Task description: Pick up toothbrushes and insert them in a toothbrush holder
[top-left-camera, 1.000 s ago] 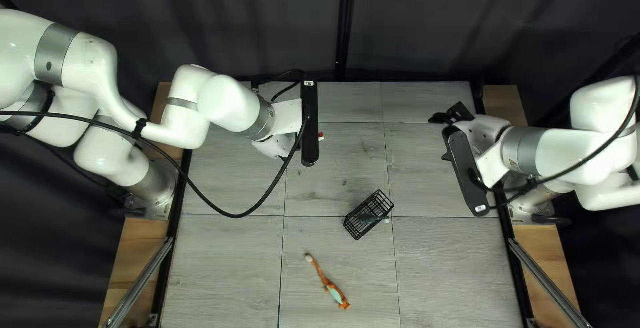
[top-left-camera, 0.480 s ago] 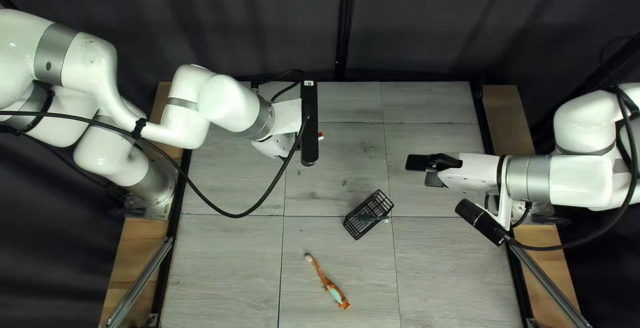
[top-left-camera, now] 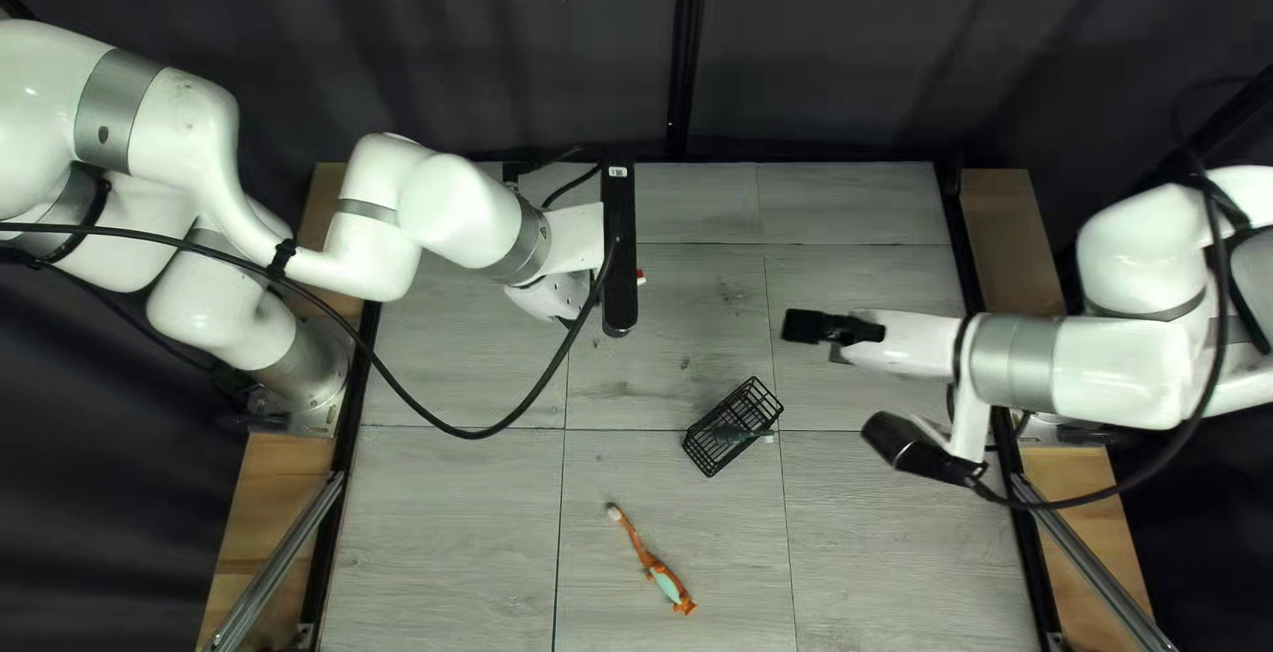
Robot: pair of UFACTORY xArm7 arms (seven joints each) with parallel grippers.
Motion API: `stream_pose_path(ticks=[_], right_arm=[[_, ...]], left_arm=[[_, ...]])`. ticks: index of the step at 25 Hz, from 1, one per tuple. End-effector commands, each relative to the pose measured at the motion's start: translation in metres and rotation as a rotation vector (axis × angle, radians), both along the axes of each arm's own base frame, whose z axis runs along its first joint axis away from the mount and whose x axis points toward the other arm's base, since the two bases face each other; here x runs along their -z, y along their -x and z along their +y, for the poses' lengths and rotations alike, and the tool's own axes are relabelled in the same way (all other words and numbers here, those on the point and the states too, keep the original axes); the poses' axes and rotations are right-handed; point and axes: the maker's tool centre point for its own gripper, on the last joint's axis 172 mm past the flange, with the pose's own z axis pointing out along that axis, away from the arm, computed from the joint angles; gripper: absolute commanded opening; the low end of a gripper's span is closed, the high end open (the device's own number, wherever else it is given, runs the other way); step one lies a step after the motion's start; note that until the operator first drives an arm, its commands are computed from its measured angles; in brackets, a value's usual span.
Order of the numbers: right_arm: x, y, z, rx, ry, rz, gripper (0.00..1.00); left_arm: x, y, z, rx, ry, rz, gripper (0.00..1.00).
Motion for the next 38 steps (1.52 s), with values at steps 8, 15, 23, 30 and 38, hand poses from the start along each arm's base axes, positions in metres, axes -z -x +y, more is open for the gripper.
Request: stream_pose_path(ticks=[8,15,23,30,38], right_arm=[[0.008,-0.029,0.004,-0.052,0.018,-0.016,1.0],[0.023,-0.026,0.007,-0.075,0.017,-0.037,1.0],[0.021,-0.032,-0.001,-0.144,0.062,-0.033,1.0],[0.014,-0.029,0.0,-0.167,0.058,0.005,1.0],[0.02,-0.025,-0.023,-0.162,-0.042,0.098,1.0]], left_arm=[[-0.007,-0.013,-0.009,0.041,0.021,-0.001,0.0],[-0.007,-0.013,-0.009,0.041,0.021,-0.001,0.0],[-0.007,-0.013,-0.009,0.041,0.021,-0.001,0.0],[-0.007,-0.013,-0.009,0.041,0.021,-0.001,0.03],[-0.007,-0.013,-0.009,0.041,0.021,-0.001,1.0]])
